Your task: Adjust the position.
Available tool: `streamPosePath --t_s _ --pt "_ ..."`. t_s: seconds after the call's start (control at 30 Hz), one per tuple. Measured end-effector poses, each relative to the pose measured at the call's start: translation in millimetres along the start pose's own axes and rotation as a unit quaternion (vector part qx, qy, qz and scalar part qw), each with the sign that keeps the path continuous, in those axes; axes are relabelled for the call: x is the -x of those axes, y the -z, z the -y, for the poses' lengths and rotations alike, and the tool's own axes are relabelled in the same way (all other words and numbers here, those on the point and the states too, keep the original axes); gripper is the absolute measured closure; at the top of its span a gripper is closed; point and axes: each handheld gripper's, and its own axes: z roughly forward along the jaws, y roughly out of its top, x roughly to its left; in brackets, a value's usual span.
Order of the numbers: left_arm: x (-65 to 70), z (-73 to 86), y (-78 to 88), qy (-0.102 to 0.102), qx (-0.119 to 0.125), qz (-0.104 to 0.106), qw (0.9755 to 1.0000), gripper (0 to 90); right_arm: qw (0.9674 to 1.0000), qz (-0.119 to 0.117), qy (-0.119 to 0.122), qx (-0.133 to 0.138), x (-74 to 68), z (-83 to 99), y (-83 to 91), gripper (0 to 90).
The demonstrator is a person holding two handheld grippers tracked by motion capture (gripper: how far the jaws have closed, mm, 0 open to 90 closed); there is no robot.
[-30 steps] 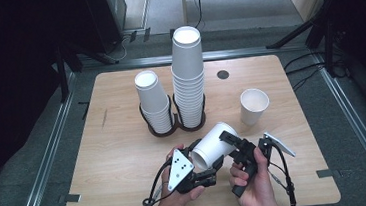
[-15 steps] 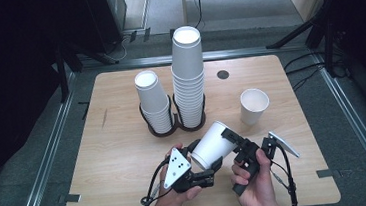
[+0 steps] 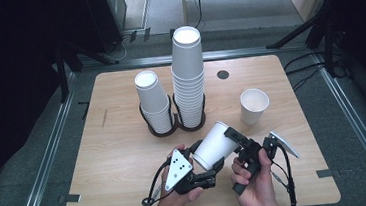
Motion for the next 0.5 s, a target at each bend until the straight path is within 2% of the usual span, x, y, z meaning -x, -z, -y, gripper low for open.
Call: streamPosePath --t_s 0.1,0.37,0.5 --pt "0.8 0.7 -1.1 0.001 -0.003 0.002 1.0 21.6 0.9999 0.006 0.01 0.002 1.7 1.0 -1.6 0.0" --pt "2.9 1.8 -2.0 -0.001 -0.011 0.01 0.9999 21.8 0.9995 0.019 0.021 -0.013 2.7 3.0 -4.9 0.0" --pt "2.4 2.1 -3.4 0.003 -0.017 0.019 0.9997 21.1 0.9998 0.012 0.016 -0.01 3.9 5.0 -4.8 9.4"
